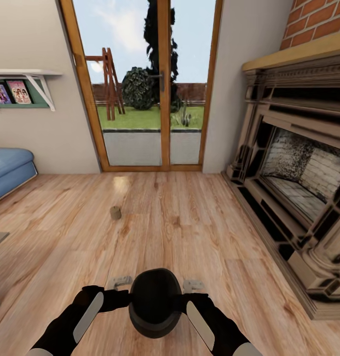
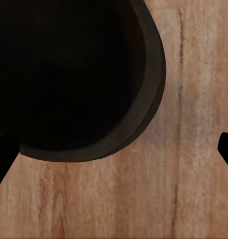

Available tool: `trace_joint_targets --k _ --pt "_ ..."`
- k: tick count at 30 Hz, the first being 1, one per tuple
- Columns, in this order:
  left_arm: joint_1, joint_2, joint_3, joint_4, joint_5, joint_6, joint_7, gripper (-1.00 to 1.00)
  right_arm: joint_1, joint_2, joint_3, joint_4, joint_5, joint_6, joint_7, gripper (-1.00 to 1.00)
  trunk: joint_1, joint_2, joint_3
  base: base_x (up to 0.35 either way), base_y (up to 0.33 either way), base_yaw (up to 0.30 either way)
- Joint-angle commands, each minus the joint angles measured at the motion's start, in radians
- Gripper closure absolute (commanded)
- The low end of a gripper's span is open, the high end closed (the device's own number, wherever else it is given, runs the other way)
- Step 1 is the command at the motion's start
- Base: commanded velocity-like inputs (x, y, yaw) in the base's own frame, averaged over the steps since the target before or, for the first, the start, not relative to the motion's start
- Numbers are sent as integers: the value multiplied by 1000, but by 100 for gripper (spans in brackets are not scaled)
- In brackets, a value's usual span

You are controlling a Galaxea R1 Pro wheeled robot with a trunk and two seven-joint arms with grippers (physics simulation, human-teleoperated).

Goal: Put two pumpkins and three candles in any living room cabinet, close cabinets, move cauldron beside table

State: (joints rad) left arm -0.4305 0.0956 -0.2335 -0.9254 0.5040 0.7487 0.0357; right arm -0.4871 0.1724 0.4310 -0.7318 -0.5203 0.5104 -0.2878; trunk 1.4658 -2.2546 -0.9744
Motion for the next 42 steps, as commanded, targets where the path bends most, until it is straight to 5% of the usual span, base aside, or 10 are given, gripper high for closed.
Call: trace_joint_targets --k 1,19,42 --pt "-1 1 -3 -1 4 3 4 -100 -1 -1 4 -1 -10 2 -10 -100 0 0 -1 76 14 0" --pt "-1 1 -3 -1 4 3 4 -100 -1 -2 3 -1 -10 2 -10 -100 0 0 -1 160 84 0" --pt "-1 1 -3 0 4 3 4 -100 -1 -1 -3 31 -10 2 -20 -100 0 0 -1 9 -91 0"
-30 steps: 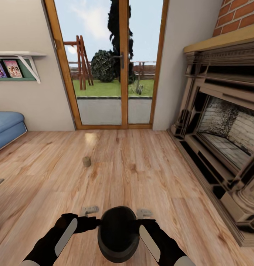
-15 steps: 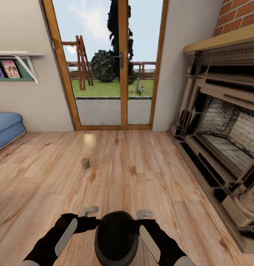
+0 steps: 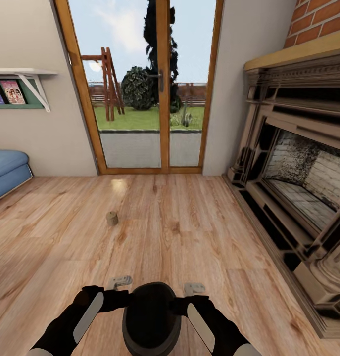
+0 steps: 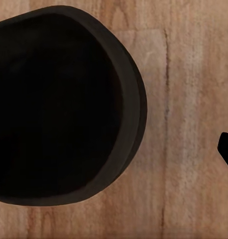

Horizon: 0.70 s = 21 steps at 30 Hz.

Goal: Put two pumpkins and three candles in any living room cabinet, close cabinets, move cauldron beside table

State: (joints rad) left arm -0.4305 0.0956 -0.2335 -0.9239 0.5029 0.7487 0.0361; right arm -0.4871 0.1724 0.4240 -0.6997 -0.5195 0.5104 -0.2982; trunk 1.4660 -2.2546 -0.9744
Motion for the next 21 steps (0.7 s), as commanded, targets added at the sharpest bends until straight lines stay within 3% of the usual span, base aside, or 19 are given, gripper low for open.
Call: trace_joint_targets --k 1,12,21 --pt "-1 1 -3 -1 5 3 4 -100 -1 -1 4 -1 -11 2 -10 -100 0 0 -1 0 0 0" --pt "-1 0 -3 -3 0 0 17 -100 -1 -1 4 0 -11 -1 -10 -100 0 0 -1 13 0 0" --pt "-1 0 -3 -3 0 -2 16 -100 -1 -2 2 0 -11 -6 -10 -100 34 -63 -29 1 0 0"
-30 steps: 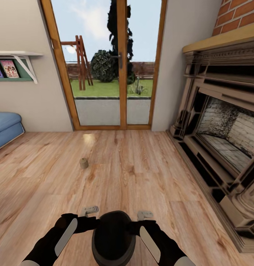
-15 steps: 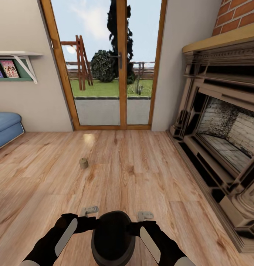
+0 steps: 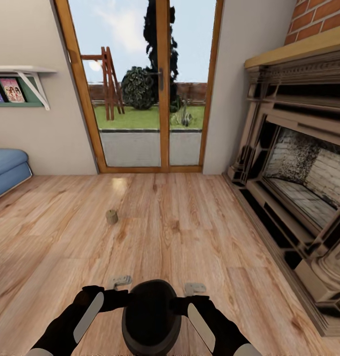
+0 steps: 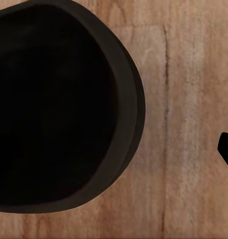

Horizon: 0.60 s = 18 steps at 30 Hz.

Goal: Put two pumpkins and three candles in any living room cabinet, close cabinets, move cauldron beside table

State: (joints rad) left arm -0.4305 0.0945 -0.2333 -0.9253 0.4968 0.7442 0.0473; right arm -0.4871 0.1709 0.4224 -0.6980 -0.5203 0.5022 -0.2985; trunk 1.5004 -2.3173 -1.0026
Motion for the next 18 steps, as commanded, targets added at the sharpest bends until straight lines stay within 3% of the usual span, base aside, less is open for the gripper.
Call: trace_joint_targets --k 1,18 --pt "-1 1 -3 -1 6 3 5 -100 -1 -1 4 -1 -10 2 -10 -100 4 -8 -4 0 0 0" --pt "-1 1 -3 -1 4 1 5 -100 -1 -1 4 -1 -10 1 -8 -100 69 -127 -57 0 0 0"
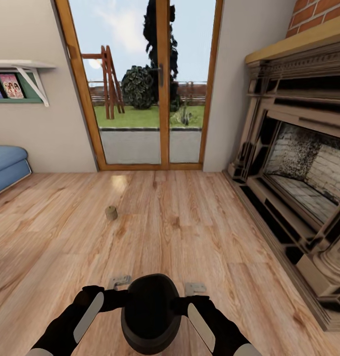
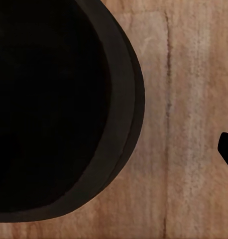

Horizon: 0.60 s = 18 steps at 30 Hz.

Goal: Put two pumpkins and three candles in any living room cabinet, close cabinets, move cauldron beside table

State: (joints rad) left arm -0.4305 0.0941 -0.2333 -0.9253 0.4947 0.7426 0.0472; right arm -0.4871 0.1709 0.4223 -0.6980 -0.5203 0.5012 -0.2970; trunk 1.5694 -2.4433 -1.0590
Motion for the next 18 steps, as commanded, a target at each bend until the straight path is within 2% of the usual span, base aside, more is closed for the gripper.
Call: trace_joint_targets --k 1,8,18 --pt "-1 1 -3 -1 6 3 5 -100 -1 -1 4 -1 -10 1 -10 -100 4 -8 -4 0 0 0" --pt "0 1 -3 -1 6 3 5 -100 -1 -2 5 -1 -12 -15 -10 -100 31 -57 -26 0 0 0" --pt "-1 1 -3 -1 6 2 4 -100 -1 -2 6 -1 -12 -16 -10 -100 35 -59 -65 0 0 0"
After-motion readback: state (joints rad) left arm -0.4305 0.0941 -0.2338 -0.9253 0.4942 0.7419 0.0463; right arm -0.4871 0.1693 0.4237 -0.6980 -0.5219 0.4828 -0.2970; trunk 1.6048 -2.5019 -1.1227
